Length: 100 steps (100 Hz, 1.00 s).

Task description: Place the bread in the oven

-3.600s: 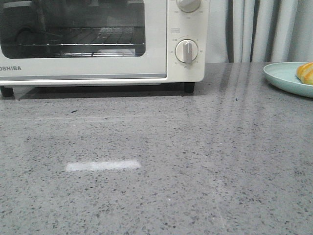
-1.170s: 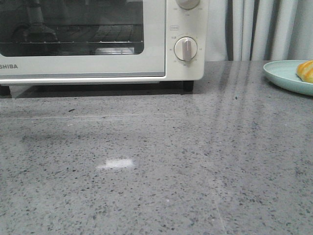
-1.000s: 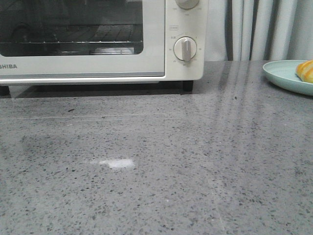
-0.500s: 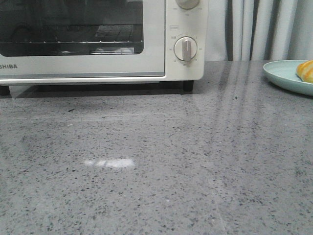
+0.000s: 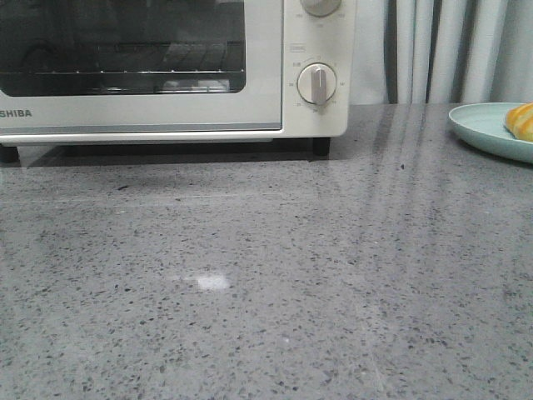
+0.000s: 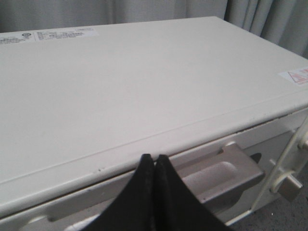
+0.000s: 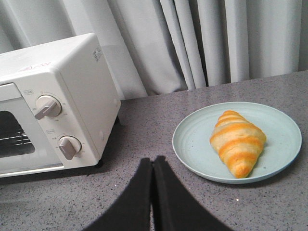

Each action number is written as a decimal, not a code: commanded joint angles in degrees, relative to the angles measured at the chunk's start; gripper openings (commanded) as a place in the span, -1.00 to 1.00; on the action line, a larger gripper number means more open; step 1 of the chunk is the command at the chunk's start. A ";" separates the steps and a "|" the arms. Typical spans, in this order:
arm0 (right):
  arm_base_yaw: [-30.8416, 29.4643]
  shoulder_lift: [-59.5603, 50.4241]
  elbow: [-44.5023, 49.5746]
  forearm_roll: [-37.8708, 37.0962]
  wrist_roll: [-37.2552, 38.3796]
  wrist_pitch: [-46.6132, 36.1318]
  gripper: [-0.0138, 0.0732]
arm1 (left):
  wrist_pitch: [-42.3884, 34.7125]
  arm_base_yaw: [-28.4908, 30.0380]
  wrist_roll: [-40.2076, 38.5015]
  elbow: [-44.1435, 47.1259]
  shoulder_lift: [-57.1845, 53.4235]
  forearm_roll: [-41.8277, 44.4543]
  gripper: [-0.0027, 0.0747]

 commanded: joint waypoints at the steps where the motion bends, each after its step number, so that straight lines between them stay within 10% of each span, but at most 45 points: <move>1: 0.08 1.09 -1.86 0.12 -0.28 -4.15 -0.80 | 6.63 -0.04 -0.07 -0.69 -2.38 2.63 -0.99; 100: 0.08 1.09 -1.86 3.16 -0.28 -4.11 -0.80 | 8.42 -0.04 -0.07 26.91 -13.42 0.37 -0.99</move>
